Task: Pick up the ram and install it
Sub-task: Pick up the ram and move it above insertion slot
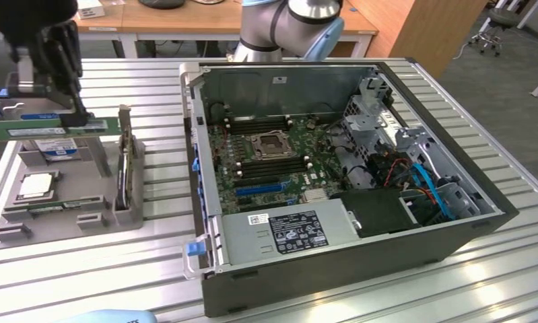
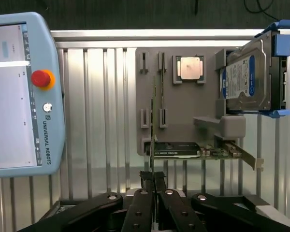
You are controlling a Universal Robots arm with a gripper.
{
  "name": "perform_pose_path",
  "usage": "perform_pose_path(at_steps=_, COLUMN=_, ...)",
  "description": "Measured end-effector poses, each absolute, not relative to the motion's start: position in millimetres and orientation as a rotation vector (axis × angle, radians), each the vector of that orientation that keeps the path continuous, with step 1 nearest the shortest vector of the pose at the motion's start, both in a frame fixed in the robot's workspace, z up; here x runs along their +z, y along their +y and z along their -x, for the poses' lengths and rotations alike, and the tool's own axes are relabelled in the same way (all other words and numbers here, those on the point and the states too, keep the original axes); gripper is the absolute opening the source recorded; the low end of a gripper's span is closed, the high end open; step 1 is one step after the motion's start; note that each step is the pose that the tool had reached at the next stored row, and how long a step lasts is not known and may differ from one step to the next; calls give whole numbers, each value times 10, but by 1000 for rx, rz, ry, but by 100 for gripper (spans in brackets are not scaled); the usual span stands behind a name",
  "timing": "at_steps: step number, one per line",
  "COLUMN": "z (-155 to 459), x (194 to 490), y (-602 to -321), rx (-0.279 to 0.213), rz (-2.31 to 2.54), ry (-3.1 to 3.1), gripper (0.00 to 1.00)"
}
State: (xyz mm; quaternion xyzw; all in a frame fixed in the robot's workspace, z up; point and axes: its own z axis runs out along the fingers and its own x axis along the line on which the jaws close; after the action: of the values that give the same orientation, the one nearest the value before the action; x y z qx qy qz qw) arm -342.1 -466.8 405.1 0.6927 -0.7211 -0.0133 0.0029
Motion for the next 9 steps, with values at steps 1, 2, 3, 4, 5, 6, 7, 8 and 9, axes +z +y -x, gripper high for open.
perform_pose_path(at_steps=1, z=3385, x=4050, y=-4668, rx=-42, rz=-2173, ry=-2261, gripper=12)
perform_pose_path(at_steps=2, z=3349, x=4050, y=-4668, rx=-42, rz=-2173, ry=-2261, gripper=12)
perform_pose_path(at_steps=3, z=3315, x=4050, y=-4667, rx=-42, rz=-2173, ry=-2261, gripper=12)
perform_pose_path(at_steps=4, z=3279, x=4051, y=-4667, rx=-42, rz=-2173, ry=-2260, gripper=12)
perform_pose_path(at_steps=5, z=3241, x=4051, y=-4668, rx=-42, rz=-2174, ry=-2260, gripper=12)
perform_pose_path(at_steps=6, z=3203, x=4051, y=-4668, rx=-42, rz=-2174, ry=-2259, gripper=12)
perform_pose_path(at_steps=7, z=3162, x=4050, y=-4668, rx=-42, rz=-2175, ry=-2259, gripper=12)
perform_pose_path(at_steps=8, z=3118, x=4050, y=-4668, rx=-42, rz=-2175, ry=-2259, gripper=12)
perform_pose_path(at_steps=9, z=3079, x=4050, y=-4668, rx=-42, rz=-2175, ry=-2258, gripper=12)
